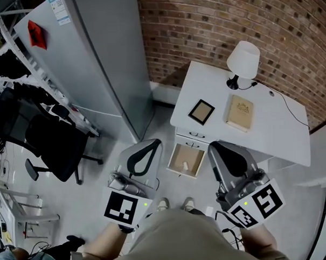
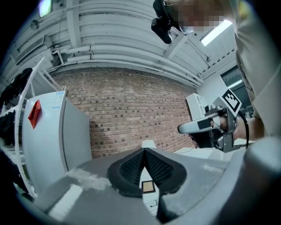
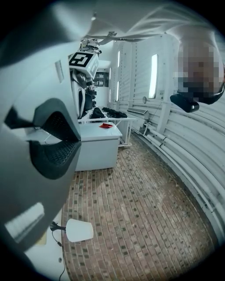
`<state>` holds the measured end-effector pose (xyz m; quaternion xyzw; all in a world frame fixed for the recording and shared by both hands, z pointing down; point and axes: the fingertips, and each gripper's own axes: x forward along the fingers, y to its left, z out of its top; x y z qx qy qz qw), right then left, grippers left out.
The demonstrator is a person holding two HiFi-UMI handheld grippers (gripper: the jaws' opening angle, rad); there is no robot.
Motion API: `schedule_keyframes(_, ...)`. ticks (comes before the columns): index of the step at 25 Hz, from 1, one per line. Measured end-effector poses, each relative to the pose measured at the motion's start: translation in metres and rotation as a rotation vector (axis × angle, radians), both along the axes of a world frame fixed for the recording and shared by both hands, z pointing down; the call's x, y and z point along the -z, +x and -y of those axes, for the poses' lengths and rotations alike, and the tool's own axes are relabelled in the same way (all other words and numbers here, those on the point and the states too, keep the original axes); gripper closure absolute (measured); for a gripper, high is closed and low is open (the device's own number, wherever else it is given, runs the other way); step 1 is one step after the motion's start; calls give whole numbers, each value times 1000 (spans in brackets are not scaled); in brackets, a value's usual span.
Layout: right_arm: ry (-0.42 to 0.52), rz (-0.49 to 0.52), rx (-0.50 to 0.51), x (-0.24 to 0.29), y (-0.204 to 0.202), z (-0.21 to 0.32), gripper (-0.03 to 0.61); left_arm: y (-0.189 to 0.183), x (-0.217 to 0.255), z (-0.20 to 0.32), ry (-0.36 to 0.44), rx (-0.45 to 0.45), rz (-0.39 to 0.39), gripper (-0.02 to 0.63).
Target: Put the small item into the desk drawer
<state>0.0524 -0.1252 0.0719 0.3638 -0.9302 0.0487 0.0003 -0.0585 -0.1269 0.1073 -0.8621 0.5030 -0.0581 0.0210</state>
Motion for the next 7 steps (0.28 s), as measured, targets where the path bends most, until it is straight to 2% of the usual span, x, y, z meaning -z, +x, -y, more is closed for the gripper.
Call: schedule_keyframes(7,-9,-2,15,-6,-16,3,575,-11,4,6,22,10,2,611)
